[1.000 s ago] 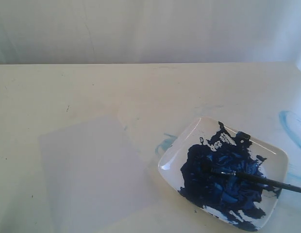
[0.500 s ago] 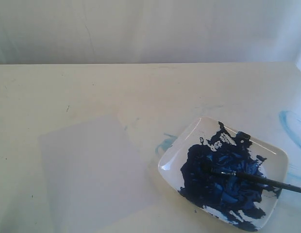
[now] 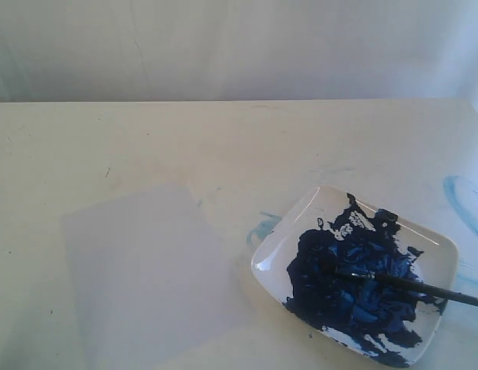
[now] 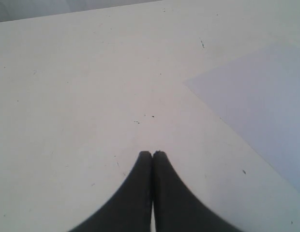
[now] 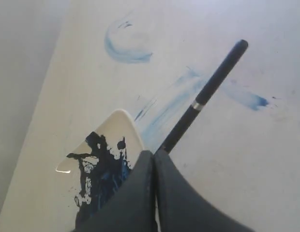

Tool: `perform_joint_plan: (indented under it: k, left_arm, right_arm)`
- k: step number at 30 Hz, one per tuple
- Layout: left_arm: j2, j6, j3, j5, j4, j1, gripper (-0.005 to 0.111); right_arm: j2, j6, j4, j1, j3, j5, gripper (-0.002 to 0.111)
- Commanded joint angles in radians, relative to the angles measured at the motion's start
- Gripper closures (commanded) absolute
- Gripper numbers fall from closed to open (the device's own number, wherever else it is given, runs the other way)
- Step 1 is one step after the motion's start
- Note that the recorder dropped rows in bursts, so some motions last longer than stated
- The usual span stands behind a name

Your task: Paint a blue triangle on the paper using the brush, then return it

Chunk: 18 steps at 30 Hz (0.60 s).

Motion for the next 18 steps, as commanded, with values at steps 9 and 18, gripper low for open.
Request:
perform_joint_plan:
  k: [9, 18]
  left_arm:
    - [-0.004, 0.000, 0.004, -0.001, -0.003, -0.002, 0.107]
    - [-0.004, 0.000, 0.004, -0.001, -0.003, -0.002, 0.107]
  right_arm:
    - [0.737, -1.140, 0.734, -0.001, -0.546, 0.182, 0.108]
    - [0.847, -1.293, 0.887, -0.001, -0.613, 0.371, 0.108]
